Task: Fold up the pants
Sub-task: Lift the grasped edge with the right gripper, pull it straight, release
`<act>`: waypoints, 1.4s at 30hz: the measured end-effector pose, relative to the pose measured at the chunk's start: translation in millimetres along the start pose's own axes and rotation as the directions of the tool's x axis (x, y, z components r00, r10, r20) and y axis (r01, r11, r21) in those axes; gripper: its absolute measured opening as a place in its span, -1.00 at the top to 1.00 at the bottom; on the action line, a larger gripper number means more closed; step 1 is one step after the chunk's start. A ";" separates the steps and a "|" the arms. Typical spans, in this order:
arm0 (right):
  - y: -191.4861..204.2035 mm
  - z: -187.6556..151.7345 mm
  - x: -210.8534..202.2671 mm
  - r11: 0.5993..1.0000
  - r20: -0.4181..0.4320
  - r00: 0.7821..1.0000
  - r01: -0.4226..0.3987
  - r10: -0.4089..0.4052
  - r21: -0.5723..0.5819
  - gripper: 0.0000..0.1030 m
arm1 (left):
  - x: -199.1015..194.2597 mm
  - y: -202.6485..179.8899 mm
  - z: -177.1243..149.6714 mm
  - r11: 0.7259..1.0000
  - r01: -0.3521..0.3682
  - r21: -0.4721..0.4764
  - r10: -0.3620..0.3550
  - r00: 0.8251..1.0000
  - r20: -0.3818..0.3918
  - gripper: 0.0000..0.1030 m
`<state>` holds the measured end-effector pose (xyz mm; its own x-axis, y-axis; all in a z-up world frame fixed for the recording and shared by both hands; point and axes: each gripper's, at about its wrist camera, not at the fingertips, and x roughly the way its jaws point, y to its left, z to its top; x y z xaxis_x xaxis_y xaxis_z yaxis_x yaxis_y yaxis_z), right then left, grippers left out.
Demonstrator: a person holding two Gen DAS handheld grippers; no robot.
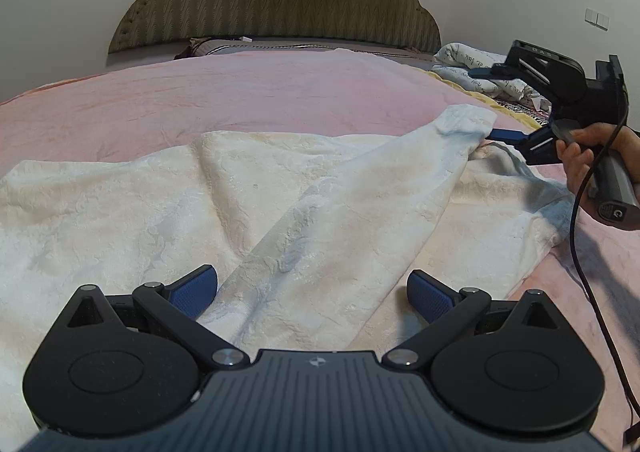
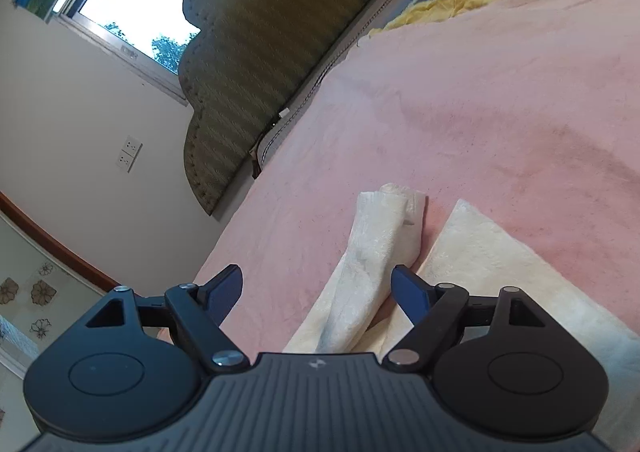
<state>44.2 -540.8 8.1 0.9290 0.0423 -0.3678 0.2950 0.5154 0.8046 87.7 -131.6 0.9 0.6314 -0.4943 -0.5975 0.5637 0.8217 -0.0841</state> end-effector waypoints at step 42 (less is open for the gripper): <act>62.9 34.8 -87.8 0.950 0.114 0.963 -0.215 0.245 -0.227 0.89 | -26.5 -46.4 35.6 0.982 0.082 0.170 -0.099 0.991 0.094 0.72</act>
<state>-11.0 -541.9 107.2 0.9922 0.0696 -0.1035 0.0295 0.6749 0.7373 63.8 -166.7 49.1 0.6197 -0.5978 -0.5086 0.6961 0.7179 0.0043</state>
